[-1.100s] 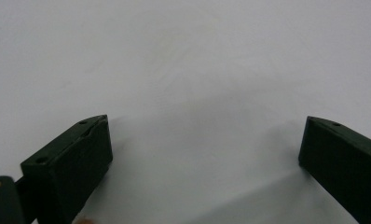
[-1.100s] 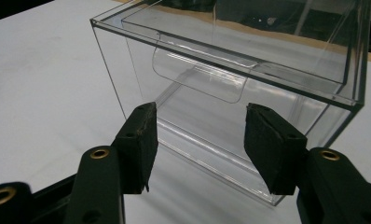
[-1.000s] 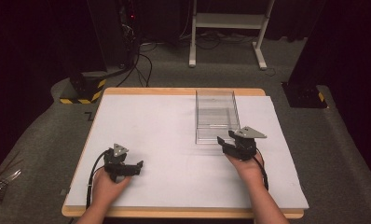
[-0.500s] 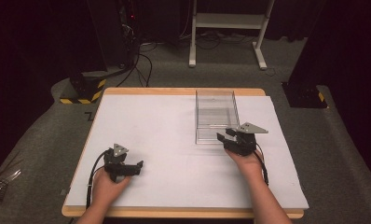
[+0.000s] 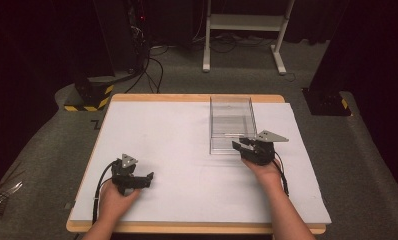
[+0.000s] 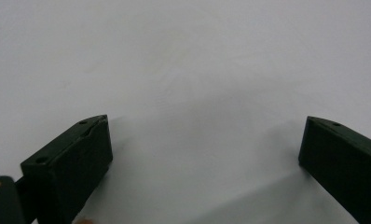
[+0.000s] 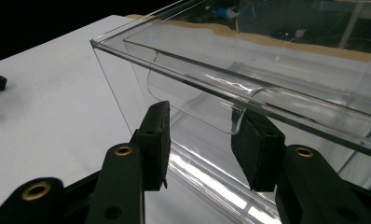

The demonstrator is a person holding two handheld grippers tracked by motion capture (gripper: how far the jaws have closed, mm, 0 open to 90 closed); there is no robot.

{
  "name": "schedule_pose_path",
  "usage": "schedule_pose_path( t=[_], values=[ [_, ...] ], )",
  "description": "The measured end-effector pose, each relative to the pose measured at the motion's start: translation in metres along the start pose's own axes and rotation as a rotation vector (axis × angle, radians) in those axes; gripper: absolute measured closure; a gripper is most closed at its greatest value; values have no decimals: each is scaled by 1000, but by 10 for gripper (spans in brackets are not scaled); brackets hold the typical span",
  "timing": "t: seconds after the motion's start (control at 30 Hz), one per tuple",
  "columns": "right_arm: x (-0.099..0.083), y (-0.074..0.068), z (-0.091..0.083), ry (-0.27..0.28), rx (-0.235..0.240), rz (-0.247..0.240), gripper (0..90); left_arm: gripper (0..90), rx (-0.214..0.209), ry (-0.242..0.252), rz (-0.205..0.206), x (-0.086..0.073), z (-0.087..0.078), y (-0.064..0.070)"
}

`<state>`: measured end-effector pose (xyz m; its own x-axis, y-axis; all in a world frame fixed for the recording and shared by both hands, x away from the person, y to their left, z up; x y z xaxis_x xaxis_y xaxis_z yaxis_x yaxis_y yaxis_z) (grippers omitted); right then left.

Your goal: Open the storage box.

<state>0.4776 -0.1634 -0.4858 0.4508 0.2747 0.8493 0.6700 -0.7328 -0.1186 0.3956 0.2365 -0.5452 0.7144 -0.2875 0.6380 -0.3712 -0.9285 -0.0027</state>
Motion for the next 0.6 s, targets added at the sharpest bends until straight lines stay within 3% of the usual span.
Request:
schedule_pose_path(
  t=[0.6],
  values=[
    [-6,7,-4,18,33,-9,760,28,0,1,0,0,0,0]
  ],
)
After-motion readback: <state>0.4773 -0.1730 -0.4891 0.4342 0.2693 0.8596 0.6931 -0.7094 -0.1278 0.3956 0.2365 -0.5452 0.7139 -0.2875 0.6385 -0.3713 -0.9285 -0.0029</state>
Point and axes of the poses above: each handheld gripper's, and its own axes: z roughly forward along the jaws, x roughly out of its top, y roughly to its right, the point moved 5 cm from there along z, roughly forward along the jaws, and after that the axes turned 6 degrees about -y, right-handed, at the moved point
